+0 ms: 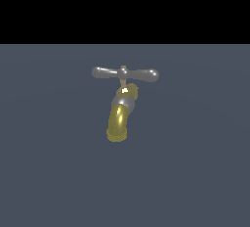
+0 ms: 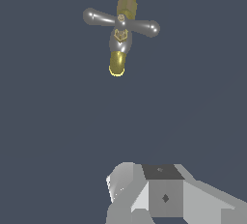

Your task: Turn on the faucet by rotating a designated handle.

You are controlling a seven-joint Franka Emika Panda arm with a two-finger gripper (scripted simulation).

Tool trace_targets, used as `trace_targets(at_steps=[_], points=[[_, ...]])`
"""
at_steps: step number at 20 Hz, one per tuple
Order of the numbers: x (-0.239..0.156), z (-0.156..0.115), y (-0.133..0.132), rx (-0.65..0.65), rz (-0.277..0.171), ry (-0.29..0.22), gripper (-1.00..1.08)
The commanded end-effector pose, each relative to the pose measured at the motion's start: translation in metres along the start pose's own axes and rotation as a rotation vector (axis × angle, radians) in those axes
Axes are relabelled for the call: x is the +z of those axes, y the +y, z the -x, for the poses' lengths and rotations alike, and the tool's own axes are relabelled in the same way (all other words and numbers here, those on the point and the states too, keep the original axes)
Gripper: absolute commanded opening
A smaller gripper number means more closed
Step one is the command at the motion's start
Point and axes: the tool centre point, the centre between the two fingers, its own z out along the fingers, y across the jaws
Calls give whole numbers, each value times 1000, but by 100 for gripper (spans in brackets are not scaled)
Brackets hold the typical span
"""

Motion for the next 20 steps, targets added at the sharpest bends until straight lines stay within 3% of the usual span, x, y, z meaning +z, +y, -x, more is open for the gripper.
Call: trace_targets(at_steps=[1,11,20], points=[[0,0,0,0,0,0,-100],[13,-5,8,-61,-1,0,-100],[48,-22,27,-220,-3,2,-100]])
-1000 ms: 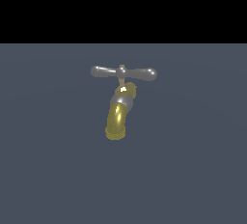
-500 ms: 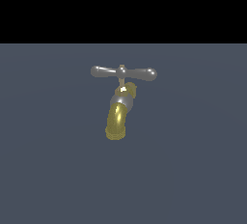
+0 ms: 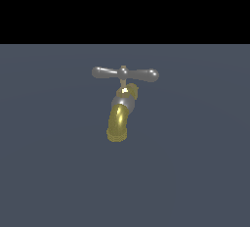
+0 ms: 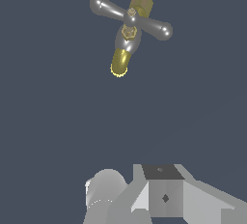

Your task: Turn on the faucet by rotating a designated handle.

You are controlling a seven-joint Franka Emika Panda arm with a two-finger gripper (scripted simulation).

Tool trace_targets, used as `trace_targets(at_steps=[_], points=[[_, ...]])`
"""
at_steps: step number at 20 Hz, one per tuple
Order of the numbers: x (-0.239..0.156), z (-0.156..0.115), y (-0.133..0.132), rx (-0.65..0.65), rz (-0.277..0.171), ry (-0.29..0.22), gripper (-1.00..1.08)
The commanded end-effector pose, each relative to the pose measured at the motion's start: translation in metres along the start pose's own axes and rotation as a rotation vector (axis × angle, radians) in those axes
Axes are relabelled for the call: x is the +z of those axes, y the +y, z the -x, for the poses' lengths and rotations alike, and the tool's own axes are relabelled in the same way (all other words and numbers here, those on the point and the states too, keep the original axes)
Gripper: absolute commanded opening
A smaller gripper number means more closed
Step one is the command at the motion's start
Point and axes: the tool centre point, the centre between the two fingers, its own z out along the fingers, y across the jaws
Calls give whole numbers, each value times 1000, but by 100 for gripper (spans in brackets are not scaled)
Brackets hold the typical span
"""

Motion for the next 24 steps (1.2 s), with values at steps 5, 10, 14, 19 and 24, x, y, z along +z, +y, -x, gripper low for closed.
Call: trace_targets(at_steps=[5,10,14,19,24], points=[[34,-14,19,-153,-2,1,-100],[61,-28,33,-274,-3,2,-100],[82,-41,43,-371,-4,3,-100],[109,-57,53,-492,-5,4,-100],[135,-75,62,-610,-5,4,-100]])
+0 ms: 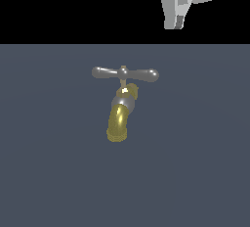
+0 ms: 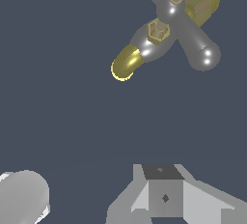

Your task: Turn on the faucet by rotating a designated handle.

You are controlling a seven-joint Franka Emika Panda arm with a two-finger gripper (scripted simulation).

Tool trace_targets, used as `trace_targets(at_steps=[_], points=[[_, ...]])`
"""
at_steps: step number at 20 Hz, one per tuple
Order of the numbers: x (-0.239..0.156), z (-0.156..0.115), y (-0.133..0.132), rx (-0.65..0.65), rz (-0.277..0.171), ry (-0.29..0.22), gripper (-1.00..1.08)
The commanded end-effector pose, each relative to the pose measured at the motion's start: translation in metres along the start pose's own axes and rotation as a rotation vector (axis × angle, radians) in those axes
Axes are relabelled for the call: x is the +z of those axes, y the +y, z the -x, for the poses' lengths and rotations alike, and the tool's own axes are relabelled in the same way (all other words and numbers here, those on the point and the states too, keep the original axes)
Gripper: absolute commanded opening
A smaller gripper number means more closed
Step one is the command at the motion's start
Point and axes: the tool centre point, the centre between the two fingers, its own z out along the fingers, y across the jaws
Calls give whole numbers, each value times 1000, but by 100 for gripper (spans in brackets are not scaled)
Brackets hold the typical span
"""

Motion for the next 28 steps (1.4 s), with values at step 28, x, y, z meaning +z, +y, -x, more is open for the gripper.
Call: trace_targets(at_steps=[28], points=[[121,-74,57,-554,-9,8,-100]])
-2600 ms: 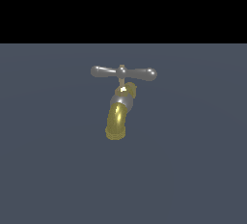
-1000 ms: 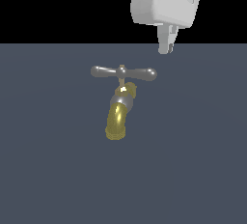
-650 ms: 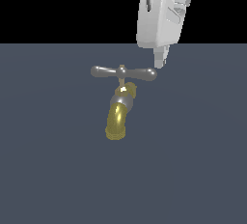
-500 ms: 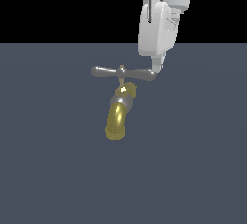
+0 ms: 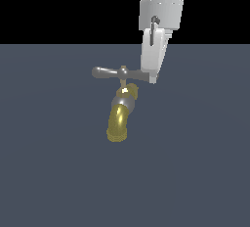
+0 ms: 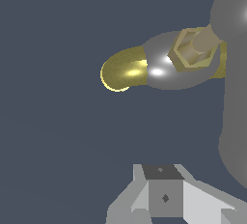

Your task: Turn on the faucet by rotating a designated handle.

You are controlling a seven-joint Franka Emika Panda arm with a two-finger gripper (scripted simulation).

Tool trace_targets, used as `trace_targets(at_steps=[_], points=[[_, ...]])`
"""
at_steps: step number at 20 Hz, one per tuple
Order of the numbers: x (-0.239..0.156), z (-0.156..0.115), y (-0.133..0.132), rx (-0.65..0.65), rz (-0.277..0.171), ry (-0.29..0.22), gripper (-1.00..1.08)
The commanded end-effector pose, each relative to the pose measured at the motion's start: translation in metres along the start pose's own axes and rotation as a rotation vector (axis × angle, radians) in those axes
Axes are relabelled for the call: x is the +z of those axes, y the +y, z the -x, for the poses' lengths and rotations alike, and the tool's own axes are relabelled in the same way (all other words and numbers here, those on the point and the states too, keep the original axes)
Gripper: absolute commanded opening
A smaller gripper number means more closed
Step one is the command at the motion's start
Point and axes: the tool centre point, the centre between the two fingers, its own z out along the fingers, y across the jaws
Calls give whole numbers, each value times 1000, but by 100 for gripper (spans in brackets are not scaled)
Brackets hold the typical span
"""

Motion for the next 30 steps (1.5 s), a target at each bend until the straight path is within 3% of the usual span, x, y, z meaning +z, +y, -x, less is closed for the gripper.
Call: trace_targets(at_steps=[1,13,30], points=[[5,-3,3,-24,0,1,-100],[10,-6,7,-51,-2,3,-100],[11,-2,56,-51,-2,3,-100]])
